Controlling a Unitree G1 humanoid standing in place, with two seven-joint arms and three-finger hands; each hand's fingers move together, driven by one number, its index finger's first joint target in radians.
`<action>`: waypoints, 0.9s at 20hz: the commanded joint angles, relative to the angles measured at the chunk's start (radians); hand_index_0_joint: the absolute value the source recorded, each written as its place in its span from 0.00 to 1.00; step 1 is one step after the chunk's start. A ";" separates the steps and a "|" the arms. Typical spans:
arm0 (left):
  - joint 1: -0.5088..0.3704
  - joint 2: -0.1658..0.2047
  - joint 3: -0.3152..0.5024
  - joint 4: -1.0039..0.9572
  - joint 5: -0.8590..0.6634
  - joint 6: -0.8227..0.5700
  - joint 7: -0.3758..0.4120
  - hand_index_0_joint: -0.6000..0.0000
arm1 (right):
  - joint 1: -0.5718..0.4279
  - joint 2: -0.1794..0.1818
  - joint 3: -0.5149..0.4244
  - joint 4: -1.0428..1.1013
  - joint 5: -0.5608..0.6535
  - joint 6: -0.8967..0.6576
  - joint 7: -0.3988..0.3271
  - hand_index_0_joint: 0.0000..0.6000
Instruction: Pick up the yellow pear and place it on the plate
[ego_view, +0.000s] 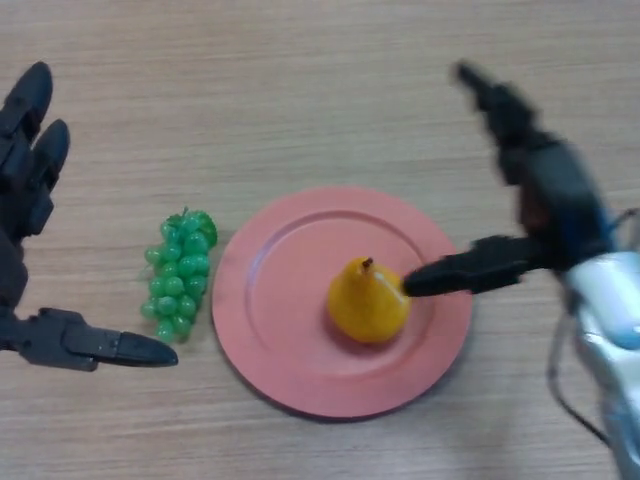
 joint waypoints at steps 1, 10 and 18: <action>-0.043 0.051 0.025 -0.050 -0.018 -0.095 0.005 1.00 | 0.068 -0.046 -0.076 -0.196 0.045 -0.035 0.048 0.00; -0.086 0.038 -0.088 -0.003 0.051 -0.095 0.085 1.00 | 0.257 -0.044 -0.135 -0.597 0.151 0.177 0.072 0.00; -0.085 0.030 -0.103 -0.019 0.033 -0.057 0.072 1.00 | 0.258 -0.041 -0.134 -0.653 0.158 0.210 0.040 0.00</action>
